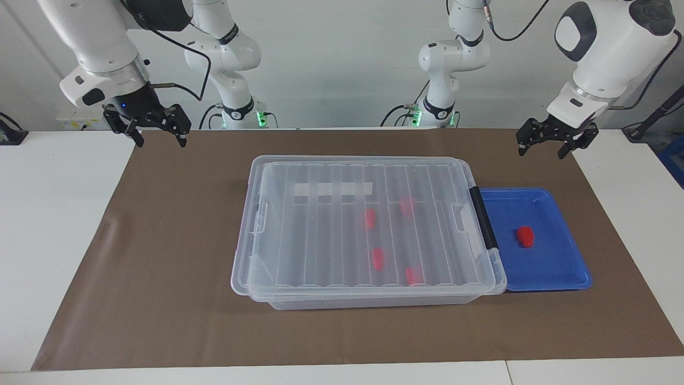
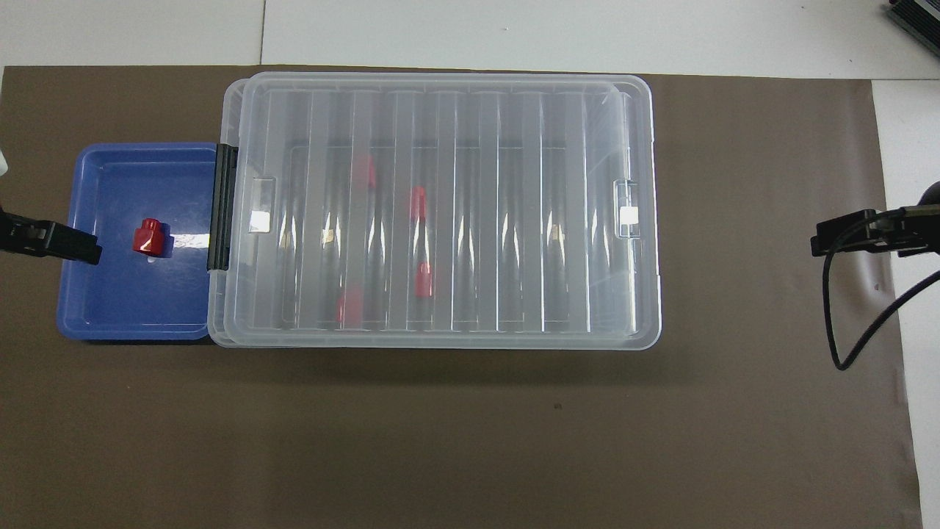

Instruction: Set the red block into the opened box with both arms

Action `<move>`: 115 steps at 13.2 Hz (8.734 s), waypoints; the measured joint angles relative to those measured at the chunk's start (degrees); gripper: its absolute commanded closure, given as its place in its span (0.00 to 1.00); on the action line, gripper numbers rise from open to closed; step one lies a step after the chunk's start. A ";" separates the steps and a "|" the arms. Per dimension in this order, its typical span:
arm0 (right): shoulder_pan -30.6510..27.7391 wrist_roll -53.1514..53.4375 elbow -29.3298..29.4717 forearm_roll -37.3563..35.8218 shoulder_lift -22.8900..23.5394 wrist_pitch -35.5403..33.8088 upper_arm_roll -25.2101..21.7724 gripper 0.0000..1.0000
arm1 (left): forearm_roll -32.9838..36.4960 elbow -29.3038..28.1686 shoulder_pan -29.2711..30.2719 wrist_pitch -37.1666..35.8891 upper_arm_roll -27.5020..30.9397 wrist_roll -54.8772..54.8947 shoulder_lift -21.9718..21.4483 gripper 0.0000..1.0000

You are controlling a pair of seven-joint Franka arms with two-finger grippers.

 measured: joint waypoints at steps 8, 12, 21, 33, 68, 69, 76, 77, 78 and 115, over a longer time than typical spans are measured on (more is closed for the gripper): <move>6.29 4.17 -4.57 6.47 8.42 19.26 1.49 0.00 | 0.00 0.00 0.00 0.00 0.00 0.00 0.00 0.00; 9.17 6.61 -4.68 6.48 13.53 24.47 1.56 0.00 | 0.00 0.00 0.00 0.00 0.00 0.00 0.00 0.00; 9.19 6.65 -4.83 -2.81 16.00 24.78 1.08 0.00 | 0.00 0.00 0.00 0.00 0.00 0.00 0.00 0.00; 1.65 5.18 -4.06 -10.36 15.76 20.80 0.74 0.00 | 0.00 0.00 0.01 1.97 0.07 0.00 -0.10 0.00; -1.17 4.23 -2.33 -0.81 -0.38 -0.29 1.21 0.00 | 0.00 -16.46 8.18 45.06 -0.15 -1.32 20.38 0.00; -1.21 4.13 -2.03 -0.81 -0.39 -0.65 1.15 0.00 | 0.00 -16.88 8.18 45.20 -0.17 -1.32 20.26 0.00; -2.03 3.25 -0.29 0.38 -0.45 -3.44 0.56 0.00 | -0.01 -17.28 6.56 45.72 -0.43 -4.97 19.96 0.85; -1.99 3.22 -0.12 0.07 -0.44 -3.60 0.70 0.00 | -0.01 -17.30 6.45 45.77 -0.45 -5.19 19.96 0.96; -1.99 3.20 -0.06 -0.10 -0.45 -3.60 0.80 0.00 | -0.01 -17.30 6.45 45.80 -0.44 -5.22 19.96 1.00; -2.04 2.98 -0.07 -0.20 -0.26 -0.72 0.89 0.00 | 1.09 -5.62 -15.77 36.72 -3.26 -47.95 18.48 1.00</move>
